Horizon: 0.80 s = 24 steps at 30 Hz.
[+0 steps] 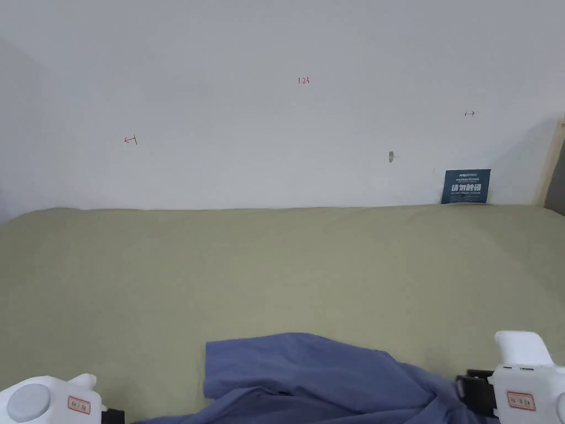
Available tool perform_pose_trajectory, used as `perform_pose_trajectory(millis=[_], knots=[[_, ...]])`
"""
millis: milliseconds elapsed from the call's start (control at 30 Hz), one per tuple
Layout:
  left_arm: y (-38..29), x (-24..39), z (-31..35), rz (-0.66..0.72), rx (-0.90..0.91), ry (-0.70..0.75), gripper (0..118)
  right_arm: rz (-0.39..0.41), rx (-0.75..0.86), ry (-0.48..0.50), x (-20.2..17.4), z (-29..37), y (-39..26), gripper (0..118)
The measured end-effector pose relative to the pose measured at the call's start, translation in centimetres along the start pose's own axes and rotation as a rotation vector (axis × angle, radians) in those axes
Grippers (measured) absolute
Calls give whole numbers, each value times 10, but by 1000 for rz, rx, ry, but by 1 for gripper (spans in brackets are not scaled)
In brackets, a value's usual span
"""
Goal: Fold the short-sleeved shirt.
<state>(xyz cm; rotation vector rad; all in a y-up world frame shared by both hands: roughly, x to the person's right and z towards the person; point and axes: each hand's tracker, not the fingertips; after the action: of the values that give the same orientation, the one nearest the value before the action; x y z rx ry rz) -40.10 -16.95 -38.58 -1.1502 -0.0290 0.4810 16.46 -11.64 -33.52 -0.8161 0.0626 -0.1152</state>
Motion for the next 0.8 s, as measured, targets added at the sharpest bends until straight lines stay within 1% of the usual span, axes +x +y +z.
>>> perform_pose_trajectory(millis=[33, 67, 100, 167, 233, 267, 300, 333, 367, 400, 500, 533, 600, 667, 800], knots=[[0, 2, 3, -26, 30, 16, 3, 11, -54, 19, 1, -8, 0, 112], [0, 4, 6, -35, 43, 12, 3, 28, -123, 35, 1, -19, -3, 114], [7, -1, 5, -23, 43, -6, 3, 43, -138, 34, 1, -28, -6, 110], [17, -4, 5, -22, 51, -37, 3, 98, -148, 7, -3, -42, -11, 109], [21, 2, 8, -65, 75, -34, 3, 97, -146, 11, -4, -57, -16, 109], [17, 10, 8, -92, 87, -23, 3, 89, -142, 8, -2, -62, -17, 105], [17, 14, 10, -105, 102, -9, 3, 73, -150, 0, -2, -63, -17, 87], [18, 15, 11, -110, 105, -10, 3, 44, -166, 14, 0, -63, -16, 48], [18, 17, 13, -110, 110, -13, 3, 3, -182, 66, 4, -62, -16, 6], [21, 15, 11, -109, 116, -18, 3, -6, -158, 66, 6, -56, -16, 6], [28, 17, 18, -112, 136, -36, 3, 45, -131, 68, 2, -43, -11, 6], [18, 28, 27, -117, 153, -32, 3, 53, -117, 67, 1, -38, -9, 6], [23, 32, 37, -100, 196, -36, 2, 46, -87, 80, -1, -27, -4, 6], [24, 41, 53, -85, 256, -71, 2, 23, -43, 85, -2, -17, 4, 6], [41, 58, 81, -120, 303, -107, 2, 4, 25, 88, -2, -2, 29, 6]])
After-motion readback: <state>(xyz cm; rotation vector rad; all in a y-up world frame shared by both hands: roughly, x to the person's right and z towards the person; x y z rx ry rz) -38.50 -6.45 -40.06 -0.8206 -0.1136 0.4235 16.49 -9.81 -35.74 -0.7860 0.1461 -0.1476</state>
